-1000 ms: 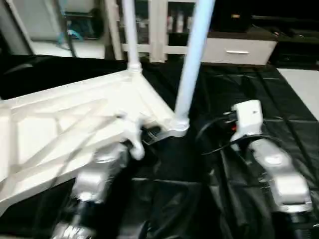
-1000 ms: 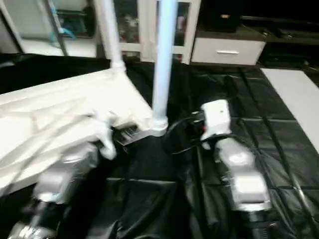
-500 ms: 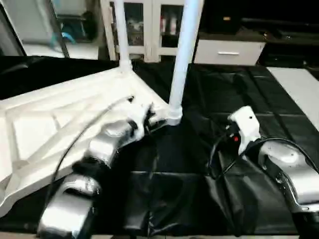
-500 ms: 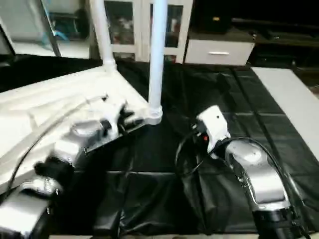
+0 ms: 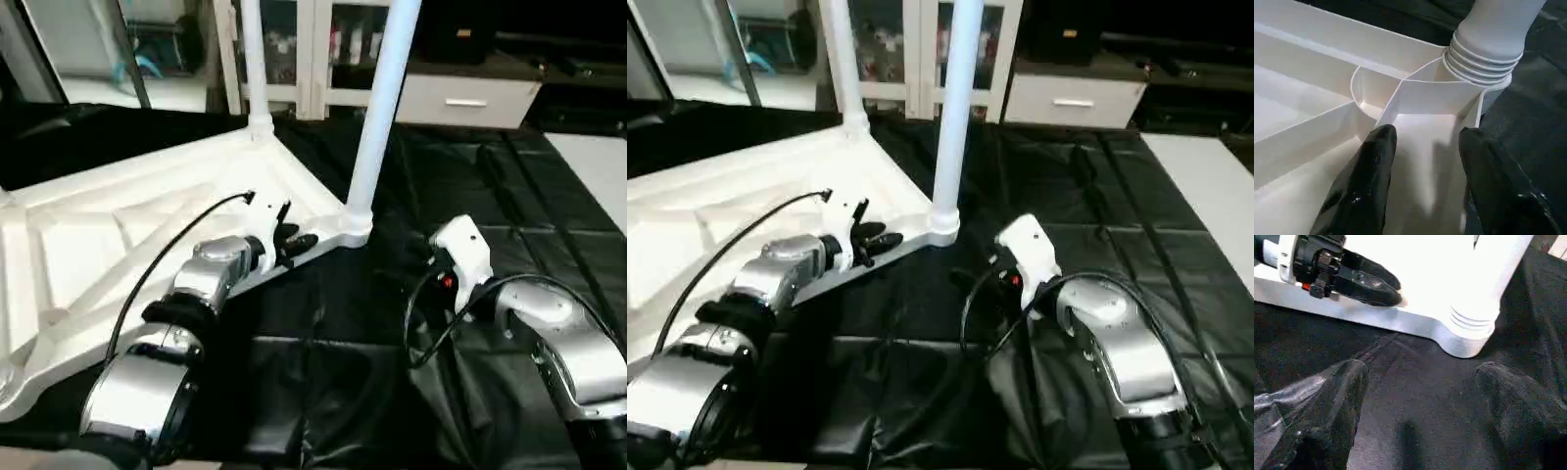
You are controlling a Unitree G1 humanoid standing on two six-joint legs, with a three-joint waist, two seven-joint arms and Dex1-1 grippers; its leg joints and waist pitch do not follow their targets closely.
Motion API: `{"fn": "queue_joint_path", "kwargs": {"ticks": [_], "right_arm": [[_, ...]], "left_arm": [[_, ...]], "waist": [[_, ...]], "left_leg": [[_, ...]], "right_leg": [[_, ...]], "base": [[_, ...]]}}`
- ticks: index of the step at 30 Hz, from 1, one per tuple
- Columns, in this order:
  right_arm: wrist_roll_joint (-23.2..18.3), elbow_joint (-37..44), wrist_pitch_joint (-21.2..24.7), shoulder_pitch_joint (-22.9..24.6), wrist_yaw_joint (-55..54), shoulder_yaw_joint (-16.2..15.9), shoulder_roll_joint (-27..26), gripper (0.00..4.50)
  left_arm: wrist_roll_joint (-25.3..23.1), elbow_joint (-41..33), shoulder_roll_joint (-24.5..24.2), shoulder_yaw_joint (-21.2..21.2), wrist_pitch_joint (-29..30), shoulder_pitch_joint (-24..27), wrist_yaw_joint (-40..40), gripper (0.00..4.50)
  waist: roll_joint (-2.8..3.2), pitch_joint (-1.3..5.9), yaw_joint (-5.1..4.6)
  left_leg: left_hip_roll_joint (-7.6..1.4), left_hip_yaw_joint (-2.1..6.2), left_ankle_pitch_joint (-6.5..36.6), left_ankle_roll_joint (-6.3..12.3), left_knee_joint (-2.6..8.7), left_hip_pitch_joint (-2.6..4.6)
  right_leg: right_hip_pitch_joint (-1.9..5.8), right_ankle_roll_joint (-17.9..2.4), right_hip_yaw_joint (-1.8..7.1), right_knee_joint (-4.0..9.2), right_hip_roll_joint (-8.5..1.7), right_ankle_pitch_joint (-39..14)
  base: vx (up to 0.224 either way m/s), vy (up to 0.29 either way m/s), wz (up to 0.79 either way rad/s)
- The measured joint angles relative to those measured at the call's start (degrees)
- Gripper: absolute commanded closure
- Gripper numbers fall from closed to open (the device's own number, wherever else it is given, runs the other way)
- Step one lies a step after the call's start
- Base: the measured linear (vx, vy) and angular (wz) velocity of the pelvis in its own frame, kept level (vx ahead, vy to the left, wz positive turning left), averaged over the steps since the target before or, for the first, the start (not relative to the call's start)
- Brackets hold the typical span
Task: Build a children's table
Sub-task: Rotate leg to tighten
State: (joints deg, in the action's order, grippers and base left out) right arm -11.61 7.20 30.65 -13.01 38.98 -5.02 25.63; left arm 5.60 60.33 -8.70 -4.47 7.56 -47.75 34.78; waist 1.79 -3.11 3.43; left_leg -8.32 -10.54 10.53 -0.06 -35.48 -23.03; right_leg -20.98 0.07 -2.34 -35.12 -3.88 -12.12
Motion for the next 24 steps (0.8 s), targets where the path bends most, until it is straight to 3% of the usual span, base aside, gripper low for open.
{"fn": "queue_joint_path", "kwargs": {"ticks": [3, 6, 14, 18, 24], "right_arm": [[0.2, 0.6, 0.0, 0.6, -0.4, 0.0, 0.6, 0.64], [0.3, 0.9, 0.0, 1.7, -0.6, 0.0, 1.1, 0.64], [0.3, 3.2, 0.2, 2.2, -1.1, 0.2, 2.2, 0.64], [0.3, 3.8, 0.2, 2.3, -0.8, 0.1, 3.1, 0.64], [0.3, 4.1, 0.3, 2.4, 0.3, -0.1, 3.9, 0.64]], "left_arm": [[-1.0, 2.3, 0.4, -0.6, -1.5, -1.3, 1.2, 2.04], [-1.0, 4.3, 1.6, -0.9, -2.0, -2.2, 3.2, 2.04], [-2.1, 6.9, 3.3, -1.0, -4.2, -4.9, 5.3, 2.04], [-5.3, 9.7, 3.3, -3.2, -5.1, -4.8, 2.6, 2.04], [-5.9, 11.4, 3.6, -2.8, -6.7, -5.1, -0.1, 2.04]], "waist": [[1.06, 0.05, -0.02], [1.47, 0.01, -0.02], [1.82, 0.06, -0.80], [1.96, 0.03, -1.25], [1.98, 0.02, -1.62]], "left_leg": [[0.04, -0.57, 0.0, 0.06, 0.19, 0.08], [0.03, -0.81, 0.0, 0.09, 0.26, 0.07], [0.02, -0.82, 0.0, 0.13, 0.40, 0.07], [0.02, -0.82, 0.0, 0.16, 0.50, 0.06], [0.00, -0.82, 0.0, 0.17, 0.52, 0.09]], "right_leg": [[0.02, 0.0, -0.03, 0.01, -0.40, 0.0], [-0.02, 0.0, -0.02, 0.03, -0.51, 0.0], [-0.07, 0.0, -0.06, 0.13, -0.51, 0.0], [-0.09, 0.0, -0.10, 0.17, -0.51, 0.0], [-0.11, 0.0, -0.13, 0.15, -0.51, 0.0]], "base": [[0.000, 0.000, 0.00], [0.000, 0.000, 0.00], [0.000, 0.000, 0.00], [0.000, 0.000, 0.00], [0.000, 0.000, 0.00]]}}
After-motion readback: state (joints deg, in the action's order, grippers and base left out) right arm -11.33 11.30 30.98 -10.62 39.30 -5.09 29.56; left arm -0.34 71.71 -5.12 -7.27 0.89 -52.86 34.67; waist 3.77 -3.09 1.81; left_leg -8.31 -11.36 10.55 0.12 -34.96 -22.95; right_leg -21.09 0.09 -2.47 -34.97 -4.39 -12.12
